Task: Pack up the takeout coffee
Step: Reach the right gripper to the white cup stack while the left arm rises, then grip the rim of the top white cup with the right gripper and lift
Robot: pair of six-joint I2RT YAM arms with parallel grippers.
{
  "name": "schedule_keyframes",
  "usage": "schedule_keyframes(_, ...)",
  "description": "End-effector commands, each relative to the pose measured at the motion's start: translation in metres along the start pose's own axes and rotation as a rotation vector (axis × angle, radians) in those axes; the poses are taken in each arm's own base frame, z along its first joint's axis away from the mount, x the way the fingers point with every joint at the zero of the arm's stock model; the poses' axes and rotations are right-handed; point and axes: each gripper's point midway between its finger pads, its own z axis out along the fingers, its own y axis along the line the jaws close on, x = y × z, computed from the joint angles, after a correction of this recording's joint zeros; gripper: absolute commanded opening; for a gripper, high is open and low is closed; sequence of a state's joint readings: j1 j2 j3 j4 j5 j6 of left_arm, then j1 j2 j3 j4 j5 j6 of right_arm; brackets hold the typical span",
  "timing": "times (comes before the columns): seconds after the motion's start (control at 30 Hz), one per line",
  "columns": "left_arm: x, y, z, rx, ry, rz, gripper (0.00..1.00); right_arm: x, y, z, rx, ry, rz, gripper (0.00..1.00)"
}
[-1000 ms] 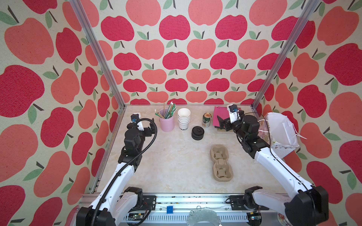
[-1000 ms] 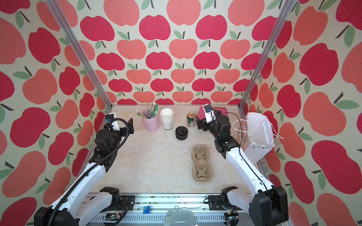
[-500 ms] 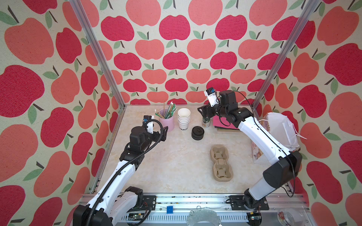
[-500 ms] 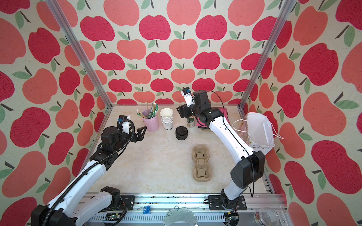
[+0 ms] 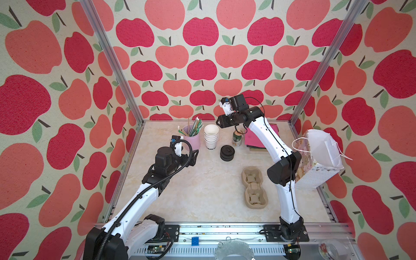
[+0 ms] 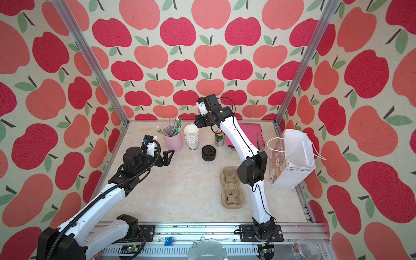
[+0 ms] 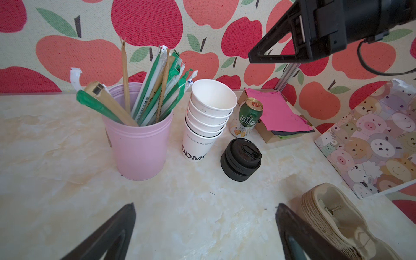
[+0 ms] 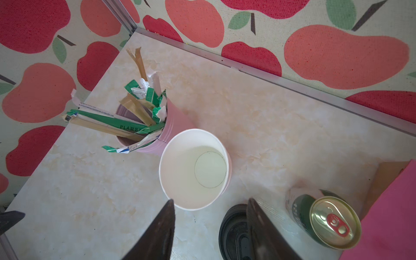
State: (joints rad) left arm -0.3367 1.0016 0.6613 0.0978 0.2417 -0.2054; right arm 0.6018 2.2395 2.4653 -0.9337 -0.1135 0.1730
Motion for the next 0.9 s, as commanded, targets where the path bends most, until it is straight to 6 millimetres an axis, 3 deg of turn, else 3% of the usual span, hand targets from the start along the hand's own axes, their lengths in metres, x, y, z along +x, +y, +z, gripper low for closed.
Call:
schedule_keyframes(0.0, -0.002, 0.003, -0.003, -0.022, -0.031, -0.013, 0.99, 0.012, 0.000, 0.007, 0.020, 0.059, 0.048, 0.47)
schedule_keyframes(0.2, -0.003, 0.006, -0.003, -0.043, -0.045, -0.013, 0.99, 0.016, -0.008, 0.033, 0.046, 0.065, 0.084, 0.35)
schedule_keyframes(0.5, -0.004, 0.009, -0.002, -0.055, -0.069, -0.011, 0.99, 0.022, -0.014, 0.056, 0.058, 0.071, 0.119, 0.28)
schedule_keyframes(0.87, -0.003, 0.010, 0.001, -0.055, -0.071, -0.011, 0.99, 0.017, -0.013, 0.058, 0.054, 0.049, 0.137, 0.00)
